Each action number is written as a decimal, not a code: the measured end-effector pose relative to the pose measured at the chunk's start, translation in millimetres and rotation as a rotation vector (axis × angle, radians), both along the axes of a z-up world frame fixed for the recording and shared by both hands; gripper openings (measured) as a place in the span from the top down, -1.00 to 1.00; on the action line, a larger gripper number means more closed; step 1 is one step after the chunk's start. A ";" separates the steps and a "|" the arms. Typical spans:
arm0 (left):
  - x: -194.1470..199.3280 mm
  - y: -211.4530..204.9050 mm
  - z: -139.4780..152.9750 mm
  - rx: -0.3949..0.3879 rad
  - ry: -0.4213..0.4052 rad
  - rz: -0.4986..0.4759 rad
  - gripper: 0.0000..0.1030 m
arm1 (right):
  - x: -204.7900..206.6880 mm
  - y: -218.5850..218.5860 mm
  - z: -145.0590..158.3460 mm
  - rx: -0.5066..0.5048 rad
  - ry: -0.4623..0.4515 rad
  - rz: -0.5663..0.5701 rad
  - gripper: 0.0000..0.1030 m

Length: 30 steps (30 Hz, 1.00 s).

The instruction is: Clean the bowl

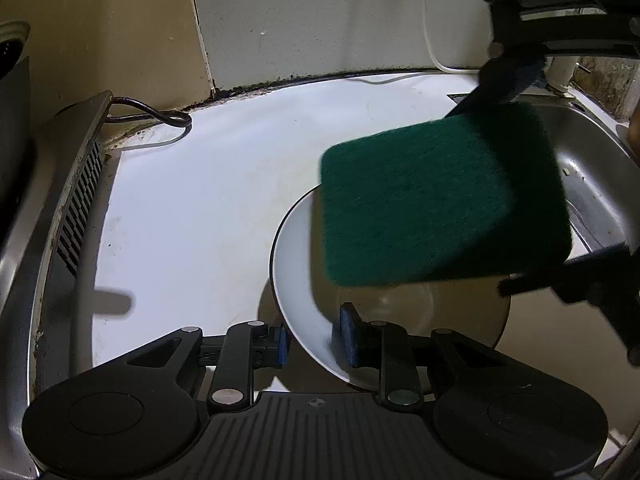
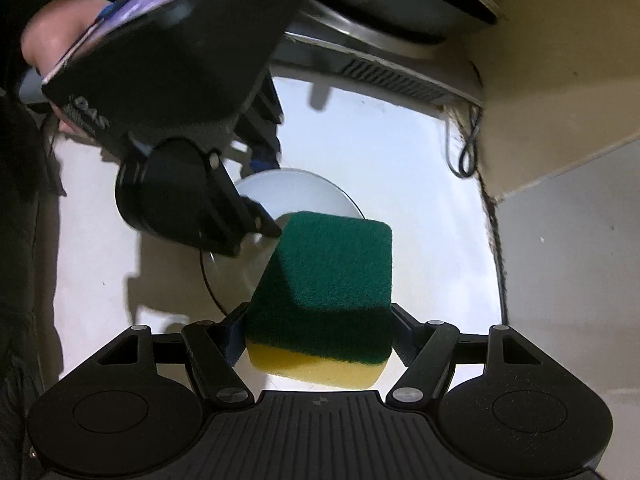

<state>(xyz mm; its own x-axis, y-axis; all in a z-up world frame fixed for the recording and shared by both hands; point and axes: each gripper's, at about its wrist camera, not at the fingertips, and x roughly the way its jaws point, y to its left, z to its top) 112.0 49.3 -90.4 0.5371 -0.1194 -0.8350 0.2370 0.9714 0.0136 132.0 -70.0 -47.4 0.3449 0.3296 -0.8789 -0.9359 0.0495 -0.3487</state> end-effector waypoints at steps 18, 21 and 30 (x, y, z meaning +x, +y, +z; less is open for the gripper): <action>2.0 -0.2 -0.2 0.000 0.009 -0.001 0.44 | -7.2 -76.1 -22.2 0.606 0.098 -0.177 -0.39; 1.9 -1.0 -0.2 0.002 0.012 -0.001 0.45 | -10.8 -79.8 -31.6 0.626 0.097 -0.195 -0.41; 0.8 -3.1 -0.1 0.004 0.017 0.003 0.44 | -32.3 -101.3 -50.0 0.817 -0.017 -0.333 -0.80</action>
